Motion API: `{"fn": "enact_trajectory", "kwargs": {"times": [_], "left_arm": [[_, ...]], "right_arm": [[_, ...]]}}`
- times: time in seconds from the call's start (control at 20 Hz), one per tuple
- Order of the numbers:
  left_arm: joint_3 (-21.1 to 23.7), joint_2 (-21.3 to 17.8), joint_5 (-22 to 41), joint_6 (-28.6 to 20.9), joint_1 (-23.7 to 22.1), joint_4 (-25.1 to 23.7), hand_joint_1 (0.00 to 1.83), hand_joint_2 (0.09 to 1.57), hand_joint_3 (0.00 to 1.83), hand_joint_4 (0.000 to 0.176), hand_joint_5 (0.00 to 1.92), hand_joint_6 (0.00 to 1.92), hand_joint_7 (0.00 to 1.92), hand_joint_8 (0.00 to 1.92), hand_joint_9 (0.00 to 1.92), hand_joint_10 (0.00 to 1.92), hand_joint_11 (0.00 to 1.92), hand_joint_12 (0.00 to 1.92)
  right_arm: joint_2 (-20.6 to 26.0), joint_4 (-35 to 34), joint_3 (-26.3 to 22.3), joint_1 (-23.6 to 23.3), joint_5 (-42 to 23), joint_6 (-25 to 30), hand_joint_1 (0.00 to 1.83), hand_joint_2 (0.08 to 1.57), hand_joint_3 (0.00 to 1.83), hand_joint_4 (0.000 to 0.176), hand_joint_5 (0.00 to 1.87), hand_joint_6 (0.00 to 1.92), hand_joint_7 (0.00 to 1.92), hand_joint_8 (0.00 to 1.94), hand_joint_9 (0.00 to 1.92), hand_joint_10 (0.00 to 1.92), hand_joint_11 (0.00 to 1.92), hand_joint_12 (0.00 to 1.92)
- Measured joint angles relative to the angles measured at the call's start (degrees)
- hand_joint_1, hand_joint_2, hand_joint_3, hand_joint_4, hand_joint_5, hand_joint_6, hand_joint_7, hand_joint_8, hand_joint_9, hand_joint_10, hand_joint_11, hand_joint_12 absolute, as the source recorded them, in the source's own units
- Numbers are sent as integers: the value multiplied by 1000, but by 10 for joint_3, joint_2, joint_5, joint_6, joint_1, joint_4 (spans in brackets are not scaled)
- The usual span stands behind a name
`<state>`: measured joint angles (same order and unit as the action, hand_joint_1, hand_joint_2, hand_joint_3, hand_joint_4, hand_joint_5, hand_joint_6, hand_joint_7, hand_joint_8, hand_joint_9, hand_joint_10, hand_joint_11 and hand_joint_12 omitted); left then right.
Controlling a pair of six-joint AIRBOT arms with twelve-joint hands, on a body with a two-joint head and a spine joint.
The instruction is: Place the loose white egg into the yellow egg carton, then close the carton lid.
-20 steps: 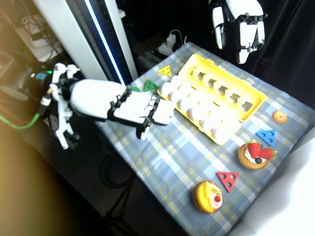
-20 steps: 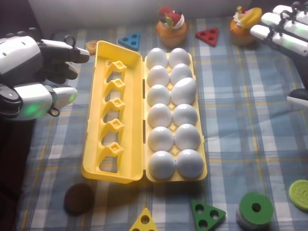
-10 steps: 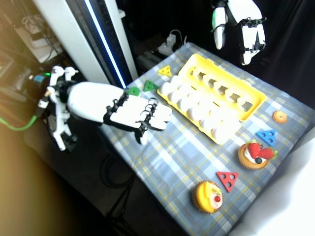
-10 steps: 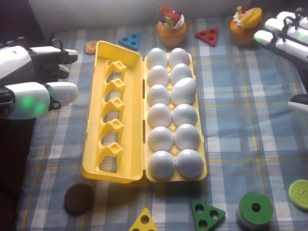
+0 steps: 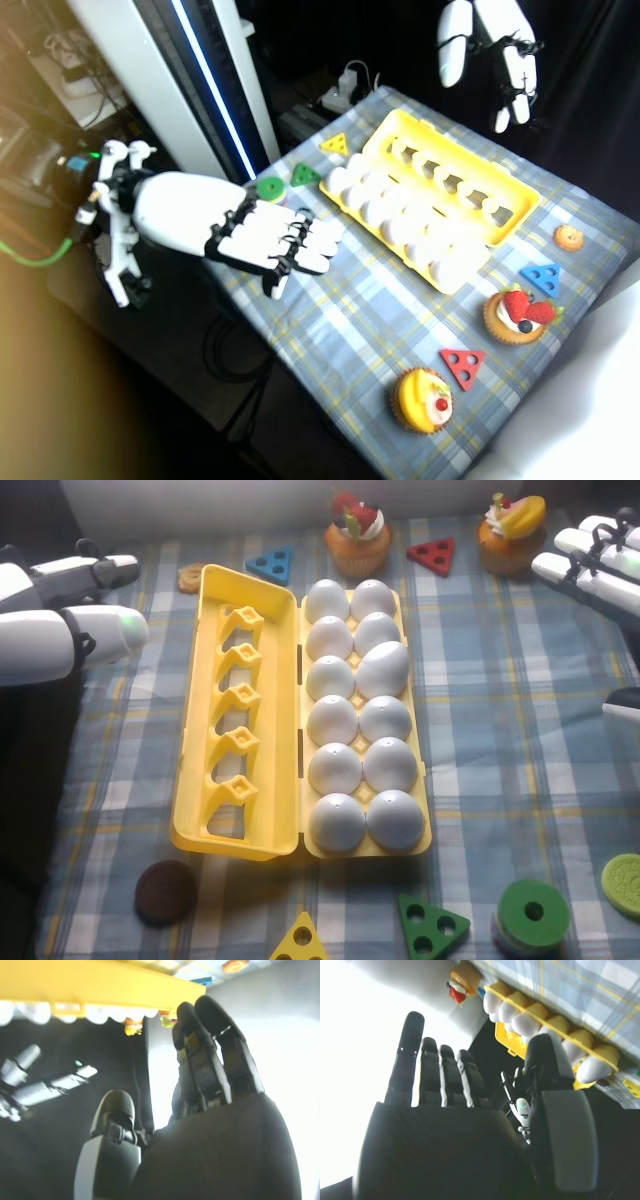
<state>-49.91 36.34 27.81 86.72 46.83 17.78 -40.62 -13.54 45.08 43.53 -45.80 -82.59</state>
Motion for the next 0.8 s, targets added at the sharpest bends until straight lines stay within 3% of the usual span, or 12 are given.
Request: {"fn": "enact_trajectory", "kwargs": {"times": [0.1, 0.25, 0.3, 0.4, 0.5, 0.6, 0.7, 0.75, 0.8], "left_arm": [[-1, 9, 2, -1, 5, 3, 152, 1266, 0, 0, 108, 0, 432, 0, 614, 0, 195, 1435], [-9, 28, 2, -1, 12, 10, 199, 1254, 0, 0, 102, 1, 415, 1, 654, 16, 255, 1426], [-11, 29, 1, -2, 14, 14, 200, 1247, 0, 0, 93, 0, 405, 0, 659, 17, 259, 1418], [-15, 34, 5, -7, 26, 25, 178, 1241, 0, 0, 87, 0, 387, 0, 711, 36, 384, 1393], [-16, 39, 10, -15, 36, 26, 151, 1246, 1, 0, 88, 0, 368, 0, 646, 7, 312, 1415], [-24, 49, 25, -69, 56, 14, 131, 1250, 1, 0, 71, 0, 346, 1, 579, 2, 215, 1433], [-37, 53, 40, -152, 79, -15, 131, 1240, 0, 0, 67, 0, 335, 0, 610, 16, 262, 1450], [-39, 53, 61, -190, 94, -25, 147, 1251, 0, 0, 69, 4, 322, 4, 662, 40, 321, 1491], [-39, 53, 63, -192, 94, -28, 147, 1251, 0, 0, 69, 4, 322, 4, 662, 40, 321, 1491]], "right_arm": [[-2, -1, 0, 3, -2, 0, 564, 1269, 0, 0, 0, 0, 24, 11, 0, 196, 0, 1847], [-3, -4, -1, 7, -1, 0, 621, 1263, 0, 0, 0, 0, 11, 5, 0, 142, 0, 1813], [-3, -4, -1, 7, -2, 0, 615, 1263, 0, 0, 0, 0, 48, 25, 0, 242, 0, 1834], [-3, -9, -1, 10, -4, 0, 617, 1268, 0, 0, 0, 0, 43, 25, 0, 235, 0, 1716], [-4, -5, -1, 10, -2, 0, 644, 1269, 0, 0, 0, 0, 29, 17, 0, 194, 0, 1661], [-4, -5, -1, 10, -3, 0, 654, 1272, 1, 0, 0, 0, 9, 8, 0, 132, 0, 1717], [-4, -9, -1, 10, -2, 0, 656, 1273, 1, 0, 0, 0, 0, 1, 0, 96, 0, 1659], [-4, -10, -1, 10, -2, 0, 669, 1271, 0, 0, 0, 0, 21, 9, 0, 170, 0, 1620], [-4, -10, -1, 10, -2, 0, 669, 1271, 0, 0, 0, 0, 21, 9, 0, 170, 0, 1620]]}}
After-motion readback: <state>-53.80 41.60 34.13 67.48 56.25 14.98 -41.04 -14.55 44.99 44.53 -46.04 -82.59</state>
